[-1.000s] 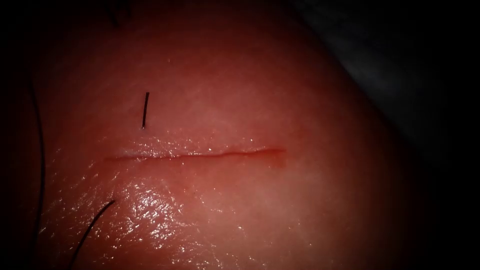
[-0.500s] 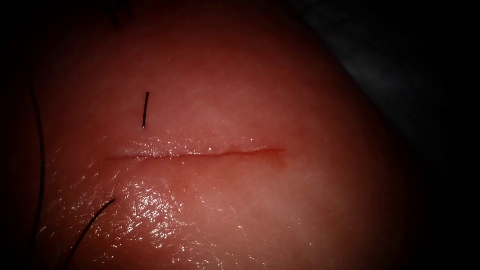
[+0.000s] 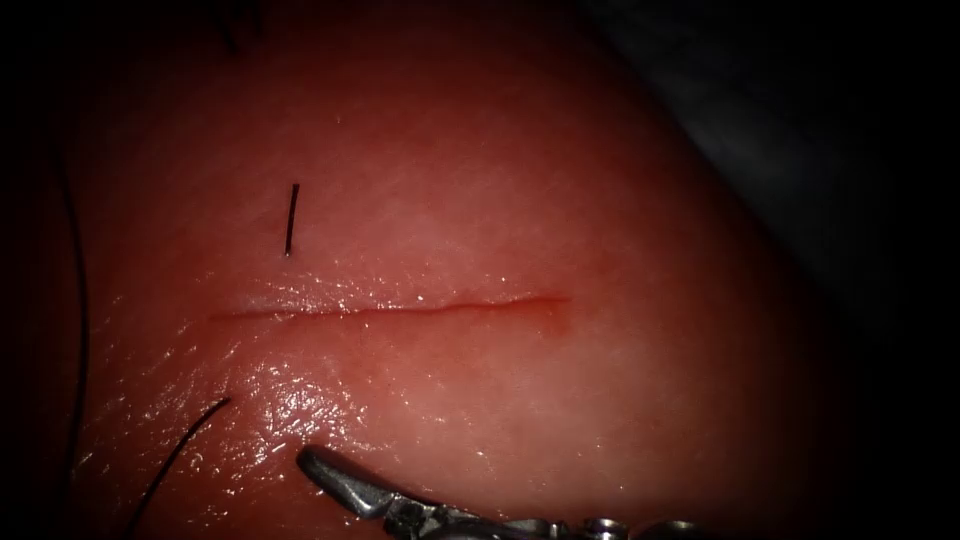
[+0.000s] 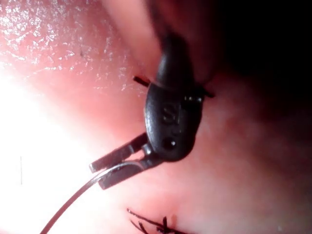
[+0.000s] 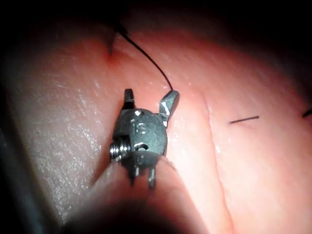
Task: Wound Closure
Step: Pull the string through the cut with the right gripper
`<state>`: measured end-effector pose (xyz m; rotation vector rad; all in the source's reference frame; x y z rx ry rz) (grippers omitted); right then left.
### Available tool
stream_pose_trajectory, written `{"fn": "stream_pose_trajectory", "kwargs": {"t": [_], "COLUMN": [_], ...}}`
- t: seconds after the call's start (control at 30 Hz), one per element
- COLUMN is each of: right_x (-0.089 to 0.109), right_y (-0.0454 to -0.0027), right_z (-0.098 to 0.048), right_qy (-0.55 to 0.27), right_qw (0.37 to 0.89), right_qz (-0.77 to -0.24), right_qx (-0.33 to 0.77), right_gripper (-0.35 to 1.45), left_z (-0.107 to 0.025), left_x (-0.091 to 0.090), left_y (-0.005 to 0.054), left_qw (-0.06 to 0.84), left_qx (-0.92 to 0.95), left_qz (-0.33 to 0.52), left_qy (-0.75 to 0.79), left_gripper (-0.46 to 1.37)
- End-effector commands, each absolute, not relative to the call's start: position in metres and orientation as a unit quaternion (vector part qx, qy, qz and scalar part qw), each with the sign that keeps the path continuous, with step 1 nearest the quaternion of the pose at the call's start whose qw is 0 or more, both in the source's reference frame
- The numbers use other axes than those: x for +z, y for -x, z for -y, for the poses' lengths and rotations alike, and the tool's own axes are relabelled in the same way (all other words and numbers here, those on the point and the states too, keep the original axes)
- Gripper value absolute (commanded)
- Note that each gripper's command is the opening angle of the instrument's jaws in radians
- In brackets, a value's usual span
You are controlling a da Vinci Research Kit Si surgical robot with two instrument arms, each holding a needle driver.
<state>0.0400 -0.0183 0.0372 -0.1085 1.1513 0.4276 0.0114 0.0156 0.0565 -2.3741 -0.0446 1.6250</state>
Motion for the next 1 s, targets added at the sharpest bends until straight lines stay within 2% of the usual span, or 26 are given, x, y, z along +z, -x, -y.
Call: {"fn": "stream_pose_trajectory", "kwargs": {"t": [0.03,0.57,0.7,0.77,1.0], "right_x": [0.0374,0.041,0.0415,0.0418,0.0423], "right_y": [-0.04,-0.0392,-0.0391,-0.0393,-0.0403], "right_z": [0.0181,0.0129,0.0121,0.0116,0.0112], "right_qy": [0.046,0.034,0.018,0.01,0.007], "right_qw": [0.816,0.809,0.799,0.79,0.775], "right_qz": [-0.54,-0.529,-0.529,-0.522,-0.503], "right_qx": [0.201,0.254,0.284,0.321,0.383], "right_gripper": [1.19,1.12,1.12,1.01,1.01], "left_z": [-0.0156,-0.0154,-0.0154,-0.0154,-0.0154], "left_x": [0.0565,0.0567,0.0567,0.0567,0.0567], "left_y": [-0.0114,-0.0103,-0.0102,-0.0102,-0.0102], "left_qw": [0.127,0.127,0.126,0.126,0.126], "left_qx": [0.56,0.562,0.561,0.561,0.561], "left_qz": [0.018,0.018,0.018,0.018,0.018], "left_qy": [0.819,0.817,0.818,0.818,0.818], "left_gripper": [-0.35,-0.35,-0.35,-0.35,-0.35]}}
